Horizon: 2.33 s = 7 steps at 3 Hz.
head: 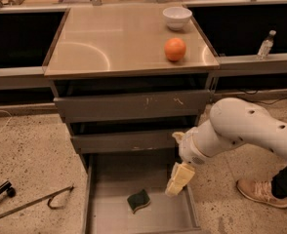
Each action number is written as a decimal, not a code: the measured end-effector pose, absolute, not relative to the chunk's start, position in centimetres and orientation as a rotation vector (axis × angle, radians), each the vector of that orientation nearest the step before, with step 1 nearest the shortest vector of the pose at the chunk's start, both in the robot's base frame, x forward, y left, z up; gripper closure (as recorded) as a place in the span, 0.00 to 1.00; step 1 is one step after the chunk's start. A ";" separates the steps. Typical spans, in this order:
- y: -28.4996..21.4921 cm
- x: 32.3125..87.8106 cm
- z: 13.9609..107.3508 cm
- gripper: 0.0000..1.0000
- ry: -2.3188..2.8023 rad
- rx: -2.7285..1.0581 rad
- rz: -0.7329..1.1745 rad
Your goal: Pick sponge from bottom drawer and place on counter
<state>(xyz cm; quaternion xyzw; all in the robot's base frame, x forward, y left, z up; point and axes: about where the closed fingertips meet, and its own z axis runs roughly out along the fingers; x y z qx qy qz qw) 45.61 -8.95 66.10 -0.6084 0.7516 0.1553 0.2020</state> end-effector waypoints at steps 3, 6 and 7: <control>-11.9 49.6 44.2 0.00 2.369 -1.311 0.487; -10.1 50.1 36.5 0.00 2.341 -1.271 0.627; -5.8 52.2 32.6 0.00 2.283 -1.358 0.690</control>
Offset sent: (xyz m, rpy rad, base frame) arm 0.0643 -0.0418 -0.2819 0.0299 0.1392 -0.4511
